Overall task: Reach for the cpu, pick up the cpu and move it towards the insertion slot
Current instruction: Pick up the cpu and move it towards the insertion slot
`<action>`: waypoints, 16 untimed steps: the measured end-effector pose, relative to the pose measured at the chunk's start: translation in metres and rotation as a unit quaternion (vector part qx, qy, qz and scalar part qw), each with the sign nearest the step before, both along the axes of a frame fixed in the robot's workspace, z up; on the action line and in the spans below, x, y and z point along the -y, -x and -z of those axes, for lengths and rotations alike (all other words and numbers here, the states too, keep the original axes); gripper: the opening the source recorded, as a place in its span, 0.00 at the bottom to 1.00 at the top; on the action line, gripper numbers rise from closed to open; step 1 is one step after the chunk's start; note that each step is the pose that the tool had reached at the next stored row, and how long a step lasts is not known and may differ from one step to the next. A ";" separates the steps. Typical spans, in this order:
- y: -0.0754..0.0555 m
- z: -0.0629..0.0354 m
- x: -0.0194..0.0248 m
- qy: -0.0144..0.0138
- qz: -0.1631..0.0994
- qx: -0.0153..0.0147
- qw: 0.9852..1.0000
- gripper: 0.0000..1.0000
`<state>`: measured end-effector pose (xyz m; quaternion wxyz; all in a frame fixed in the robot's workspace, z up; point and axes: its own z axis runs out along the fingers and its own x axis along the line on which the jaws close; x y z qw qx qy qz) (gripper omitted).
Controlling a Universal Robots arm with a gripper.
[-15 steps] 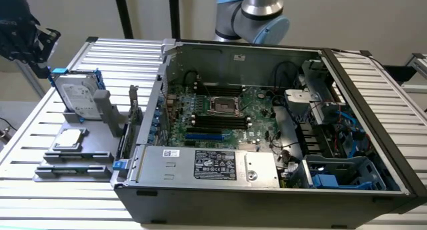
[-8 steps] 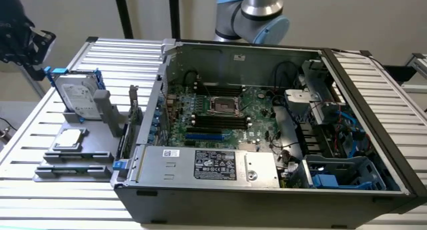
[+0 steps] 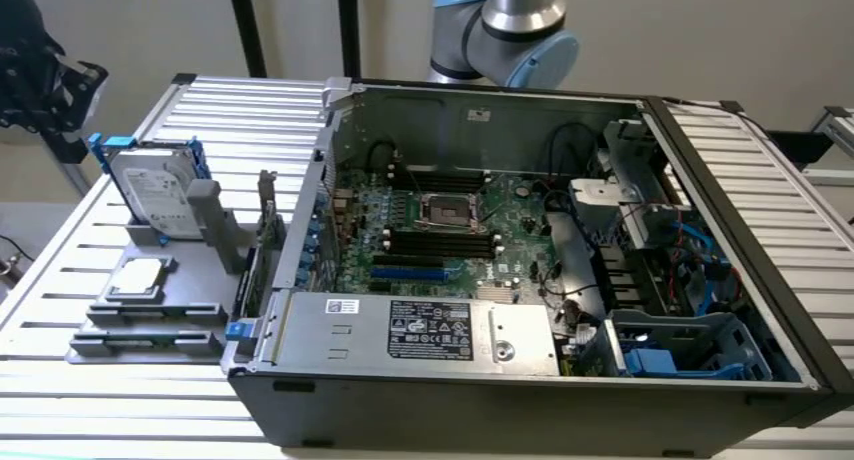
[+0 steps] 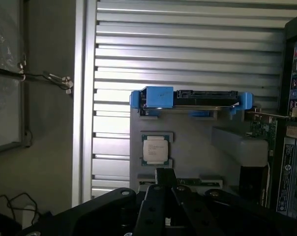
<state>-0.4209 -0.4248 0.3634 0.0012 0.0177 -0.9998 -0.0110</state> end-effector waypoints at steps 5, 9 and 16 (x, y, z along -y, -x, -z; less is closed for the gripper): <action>0.000 0.0016 0.0000 0.003 0.000 0.000 1.000 0.36; 0.000 0.0076 0.0001 0.006 0.000 0.000 1.000 0.53; 0.001 0.0202 0.0000 0.007 0.000 0.000 1.000 0.71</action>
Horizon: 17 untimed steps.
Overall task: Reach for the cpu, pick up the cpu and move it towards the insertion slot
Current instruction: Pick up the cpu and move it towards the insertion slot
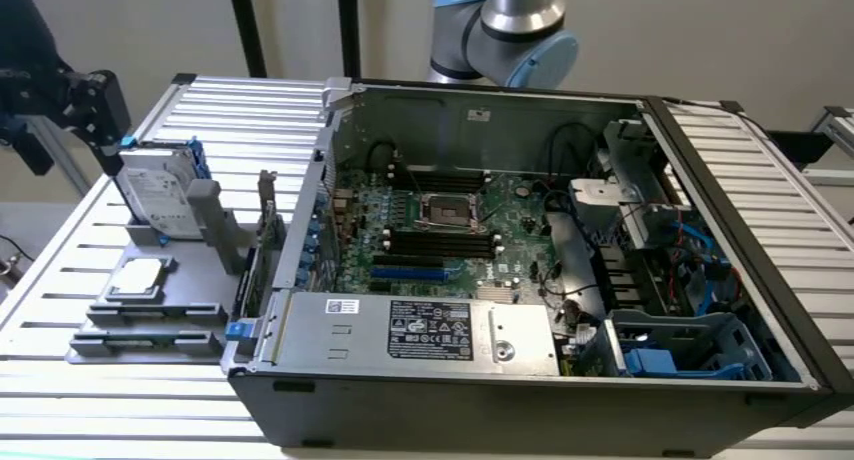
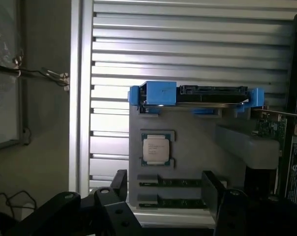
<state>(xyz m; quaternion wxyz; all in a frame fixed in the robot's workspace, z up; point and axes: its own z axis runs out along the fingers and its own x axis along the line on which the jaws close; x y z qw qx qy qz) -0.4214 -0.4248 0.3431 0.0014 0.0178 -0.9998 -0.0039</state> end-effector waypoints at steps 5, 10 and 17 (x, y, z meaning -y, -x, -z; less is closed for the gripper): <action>0.000 0.0090 0.0000 0.000 0.000 0.000 1.000 0.71; 0.000 0.0182 0.0000 0.000 0.000 0.000 1.000 0.71; 0.000 0.0309 0.0000 0.000 0.000 0.000 1.000 0.71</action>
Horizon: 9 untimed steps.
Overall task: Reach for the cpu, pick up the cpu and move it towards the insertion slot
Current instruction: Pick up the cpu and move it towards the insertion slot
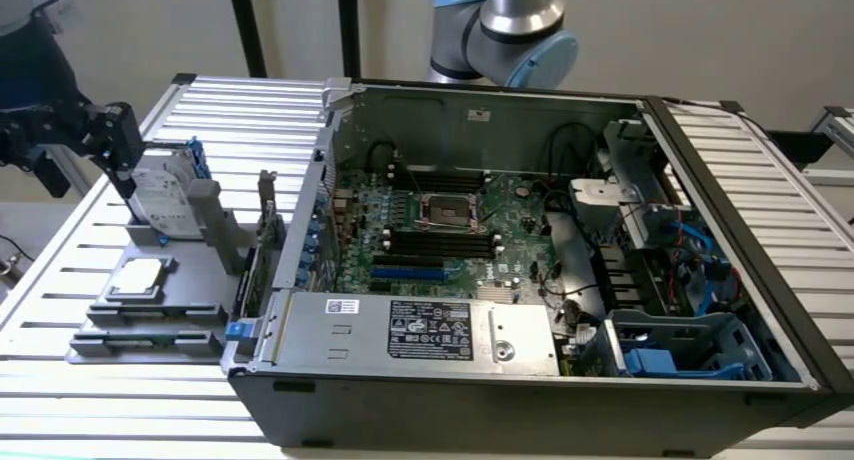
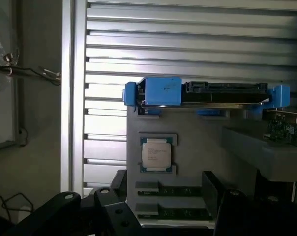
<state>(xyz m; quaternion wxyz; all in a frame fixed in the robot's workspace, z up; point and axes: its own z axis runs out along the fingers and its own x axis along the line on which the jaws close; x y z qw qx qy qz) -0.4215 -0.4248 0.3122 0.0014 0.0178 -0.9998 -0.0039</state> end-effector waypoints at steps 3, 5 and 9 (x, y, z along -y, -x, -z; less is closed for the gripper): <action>0.000 0.0055 0.0000 0.000 0.000 0.000 1.000 0.71; 0.000 0.0091 0.0000 0.000 0.000 0.000 1.000 0.71; 0.000 0.0164 0.0000 0.000 0.000 0.000 1.000 0.71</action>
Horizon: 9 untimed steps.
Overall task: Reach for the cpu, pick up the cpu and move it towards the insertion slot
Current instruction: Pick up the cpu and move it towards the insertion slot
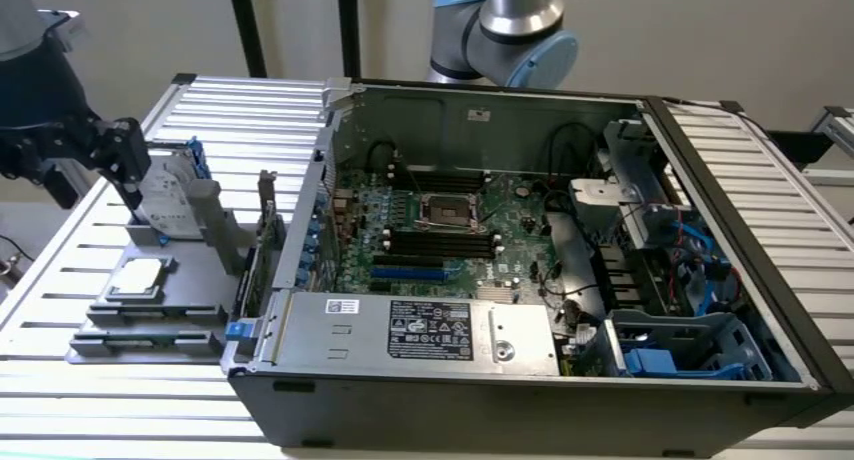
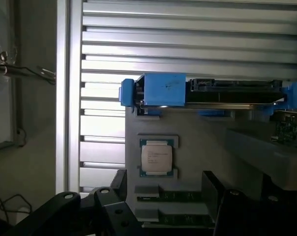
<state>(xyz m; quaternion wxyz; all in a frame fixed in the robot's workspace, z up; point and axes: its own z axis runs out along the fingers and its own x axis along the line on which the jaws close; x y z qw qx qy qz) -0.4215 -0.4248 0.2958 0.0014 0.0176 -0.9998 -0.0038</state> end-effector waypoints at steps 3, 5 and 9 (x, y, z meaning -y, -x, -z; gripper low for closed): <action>0.000 0.0055 0.0002 0.000 0.000 0.000 1.000 0.71; 0.000 0.0091 0.0003 0.000 0.000 0.000 1.000 0.71; 0.000 0.0164 0.0008 0.000 0.000 0.000 1.000 0.71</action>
